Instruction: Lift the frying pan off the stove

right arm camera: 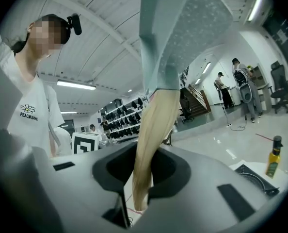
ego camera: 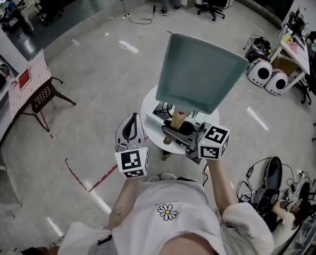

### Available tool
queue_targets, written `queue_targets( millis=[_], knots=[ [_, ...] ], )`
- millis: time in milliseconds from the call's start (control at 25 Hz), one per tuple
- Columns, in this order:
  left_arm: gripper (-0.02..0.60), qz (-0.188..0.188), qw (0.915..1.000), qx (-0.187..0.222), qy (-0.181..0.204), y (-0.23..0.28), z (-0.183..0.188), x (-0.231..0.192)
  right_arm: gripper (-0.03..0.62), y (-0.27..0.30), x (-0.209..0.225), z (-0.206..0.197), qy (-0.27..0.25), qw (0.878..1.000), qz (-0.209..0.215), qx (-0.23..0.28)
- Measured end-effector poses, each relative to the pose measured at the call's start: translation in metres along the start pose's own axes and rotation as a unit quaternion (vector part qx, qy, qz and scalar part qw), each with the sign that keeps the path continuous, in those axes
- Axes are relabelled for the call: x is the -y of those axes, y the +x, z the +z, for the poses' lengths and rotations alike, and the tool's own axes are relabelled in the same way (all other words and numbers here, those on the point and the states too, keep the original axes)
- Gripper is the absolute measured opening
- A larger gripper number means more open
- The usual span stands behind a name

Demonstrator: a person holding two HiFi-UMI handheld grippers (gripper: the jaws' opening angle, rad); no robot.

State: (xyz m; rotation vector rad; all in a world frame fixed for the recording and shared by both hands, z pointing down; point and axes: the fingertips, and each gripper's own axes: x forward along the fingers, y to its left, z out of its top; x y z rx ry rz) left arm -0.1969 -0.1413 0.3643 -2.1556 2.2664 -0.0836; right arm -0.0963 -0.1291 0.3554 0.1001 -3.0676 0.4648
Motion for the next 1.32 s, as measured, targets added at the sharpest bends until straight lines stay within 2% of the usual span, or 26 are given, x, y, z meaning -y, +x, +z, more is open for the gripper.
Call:
queue_targets(
  millis=[400,680,960,1320],
  knots=[
    [0.000,0.002,1.0000,0.001,0.003,0.004,0.005,0.003,0.072,-0.003,-0.007,-0.002,0.041,0.999,0.000,0.023],
    [0.000,0.000,1.0000,0.000,0.003,0.005,0.008,-0.001,0.072,0.001,-0.011,0.007,0.032,0.999,0.005,0.025],
    [0.000,-0.005,1.0000,0.000,0.001,0.006,0.000,-0.007,0.072,0.002,-0.007,0.006,0.026,0.999,-0.011,0.022],
    [0.000,-0.013,0.9999,0.000,0.001,0.013,0.004,0.008,0.072,-0.011,-0.002,0.008,0.024,0.999,-0.018,0.021]
  ],
)
